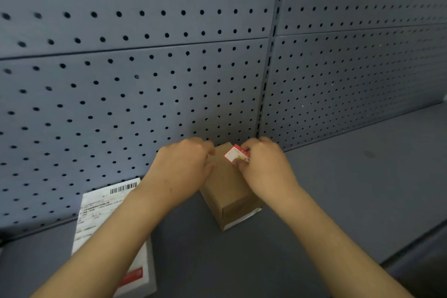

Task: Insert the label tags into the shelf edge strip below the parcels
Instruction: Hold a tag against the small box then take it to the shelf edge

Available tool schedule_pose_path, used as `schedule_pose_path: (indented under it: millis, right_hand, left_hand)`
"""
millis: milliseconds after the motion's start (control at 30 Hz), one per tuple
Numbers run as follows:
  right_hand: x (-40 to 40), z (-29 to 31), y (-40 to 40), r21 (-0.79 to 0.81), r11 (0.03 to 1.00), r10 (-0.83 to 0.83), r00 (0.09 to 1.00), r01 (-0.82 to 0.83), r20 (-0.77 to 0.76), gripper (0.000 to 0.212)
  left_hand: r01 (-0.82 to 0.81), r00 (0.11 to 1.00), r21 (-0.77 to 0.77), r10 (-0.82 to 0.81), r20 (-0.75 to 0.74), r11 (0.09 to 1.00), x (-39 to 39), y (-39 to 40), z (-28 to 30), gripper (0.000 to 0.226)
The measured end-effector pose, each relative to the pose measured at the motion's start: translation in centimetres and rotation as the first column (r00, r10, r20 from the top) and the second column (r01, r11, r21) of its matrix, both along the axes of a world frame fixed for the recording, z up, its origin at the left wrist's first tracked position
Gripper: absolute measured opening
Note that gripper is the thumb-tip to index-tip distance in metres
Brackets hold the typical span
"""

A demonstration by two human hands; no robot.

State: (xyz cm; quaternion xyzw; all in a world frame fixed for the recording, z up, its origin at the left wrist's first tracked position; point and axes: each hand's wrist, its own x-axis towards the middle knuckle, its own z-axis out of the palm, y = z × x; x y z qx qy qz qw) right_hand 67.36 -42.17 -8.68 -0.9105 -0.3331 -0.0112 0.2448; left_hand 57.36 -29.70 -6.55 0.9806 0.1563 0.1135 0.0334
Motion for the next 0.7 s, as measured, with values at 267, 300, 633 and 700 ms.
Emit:
schedule_pose_path:
  millis: [267, 300, 633, 700]
  right_hand:
    - [-0.7, 0.9, 0.3, 0.155, 0.987, 0.04, 0.999, -0.045, 0.036, 0.028]
    - [-0.8, 0.9, 0.3, 0.168, 0.985, 0.044, 0.999, -0.048, 0.027, 0.029]
    - [-5.7, 1.6, 0.7, 0.29, 0.955, 0.064, 0.998, -0.06, -0.004, 0.017]
    - [-7.2, 1.8, 1.1, 0.305, 0.95, 0.065, 0.998, -0.061, -0.002, 0.017]
  left_hand:
    - [0.029, 0.999, 0.031, -0.03, 0.039, 0.999, -0.5, 0.2, 0.5, 0.025]
    - [0.037, 0.998, 0.038, -0.038, 0.043, 0.999, -0.7, 0.2, 0.5, 0.024]
    - [0.065, 0.991, 0.105, -0.077, 0.114, 0.992, -5.4, 0.8, 0.5, 0.019]
    - [0.054, 0.991, 0.118, -0.068, 0.115, 0.992, -6.8, 1.2, 0.5, 0.019]
